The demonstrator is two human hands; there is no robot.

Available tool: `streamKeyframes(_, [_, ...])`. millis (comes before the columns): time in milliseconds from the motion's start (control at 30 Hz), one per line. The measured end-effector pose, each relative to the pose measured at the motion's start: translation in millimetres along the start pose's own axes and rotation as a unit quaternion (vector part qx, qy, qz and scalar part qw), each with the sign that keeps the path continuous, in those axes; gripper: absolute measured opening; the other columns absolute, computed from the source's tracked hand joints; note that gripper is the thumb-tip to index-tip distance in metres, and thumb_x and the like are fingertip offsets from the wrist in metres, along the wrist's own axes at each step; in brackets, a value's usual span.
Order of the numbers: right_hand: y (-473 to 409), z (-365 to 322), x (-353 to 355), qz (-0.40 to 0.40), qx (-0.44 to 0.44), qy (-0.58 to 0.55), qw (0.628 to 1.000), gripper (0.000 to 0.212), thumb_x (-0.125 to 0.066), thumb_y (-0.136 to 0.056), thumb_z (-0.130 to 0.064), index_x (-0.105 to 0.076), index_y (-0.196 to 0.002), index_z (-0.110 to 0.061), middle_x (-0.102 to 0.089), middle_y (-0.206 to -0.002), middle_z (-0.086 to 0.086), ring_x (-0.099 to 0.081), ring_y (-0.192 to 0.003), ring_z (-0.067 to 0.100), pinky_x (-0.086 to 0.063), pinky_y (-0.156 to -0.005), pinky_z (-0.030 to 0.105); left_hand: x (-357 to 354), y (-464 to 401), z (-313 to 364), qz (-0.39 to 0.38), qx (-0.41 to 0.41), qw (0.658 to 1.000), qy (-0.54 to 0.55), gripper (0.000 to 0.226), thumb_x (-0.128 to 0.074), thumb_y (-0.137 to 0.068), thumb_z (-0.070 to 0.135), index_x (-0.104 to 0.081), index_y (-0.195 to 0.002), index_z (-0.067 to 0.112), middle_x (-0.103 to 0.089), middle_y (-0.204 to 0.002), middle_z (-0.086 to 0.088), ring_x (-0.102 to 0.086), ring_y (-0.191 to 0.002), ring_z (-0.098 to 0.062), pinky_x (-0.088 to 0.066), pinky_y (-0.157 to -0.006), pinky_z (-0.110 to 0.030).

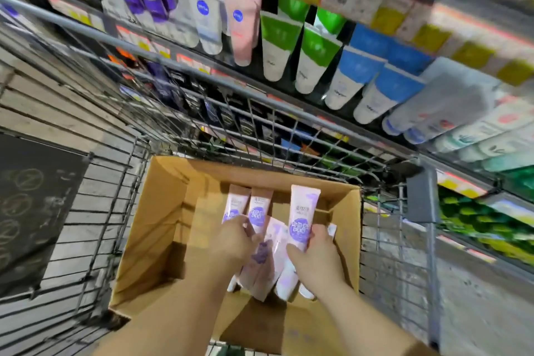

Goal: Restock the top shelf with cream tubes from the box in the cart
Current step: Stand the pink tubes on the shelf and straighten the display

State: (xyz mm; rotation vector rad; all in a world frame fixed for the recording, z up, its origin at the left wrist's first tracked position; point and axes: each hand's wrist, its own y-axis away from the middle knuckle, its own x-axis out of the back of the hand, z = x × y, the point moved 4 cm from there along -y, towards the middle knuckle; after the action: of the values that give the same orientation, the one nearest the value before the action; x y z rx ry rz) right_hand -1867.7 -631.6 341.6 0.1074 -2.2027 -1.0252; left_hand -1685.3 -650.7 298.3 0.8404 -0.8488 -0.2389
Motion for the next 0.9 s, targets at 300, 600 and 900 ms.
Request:
streamKeyframes(300, [8.4,15.4,8.3,-0.006,0.004,-0.014,1.000,0.027,-0.069,-0.082,-0.028,-0.046,-0.097,-0.033,-0.068,-0.110,-0.003,-0.063,-0.095,0.023,-0.046,-0.070,0.030,0.3,10.3,11.0,-0.052,0.053,0.997,0.030,0.013,-0.062,-0.069,0.026,-0.059,-0.067,0.013,-0.069,-0.060,-0.006,-0.069,-0.053,-0.021,-0.057,-0.053,-0.029])
streamKeyframes(600, [42.5,-18.9,45.3,0.011,0.045,-0.025,0.999,0.031,-0.071,-0.081,-0.029,-0.055,-0.108,-0.027,-0.068,-0.107,-0.001,-0.061,-0.099,0.025,-0.052,-0.081,0.035,43.3,73.7,28.2,-0.034,-0.002,0.981,0.190,0.039,-0.080,-0.075,0.015,-0.054,-0.104,0.010,-0.068,-0.087,-0.008,-0.067,-0.075,-0.020,-0.058,-0.068,-0.035])
streamKeyframes(900, [115.0,-64.0,112.9,0.070,0.101,-0.086,0.989,0.027,-0.068,-0.078,-0.033,-0.054,-0.100,-0.024,-0.068,-0.099,0.000,-0.065,-0.088,0.023,-0.054,-0.081,0.041,111.6,165.3,100.3,-0.034,-0.153,0.960,0.233,0.027,-0.079,-0.079,0.017,-0.069,-0.104,0.015,-0.074,-0.090,0.000,-0.069,-0.075,-0.012,-0.056,-0.059,-0.024])
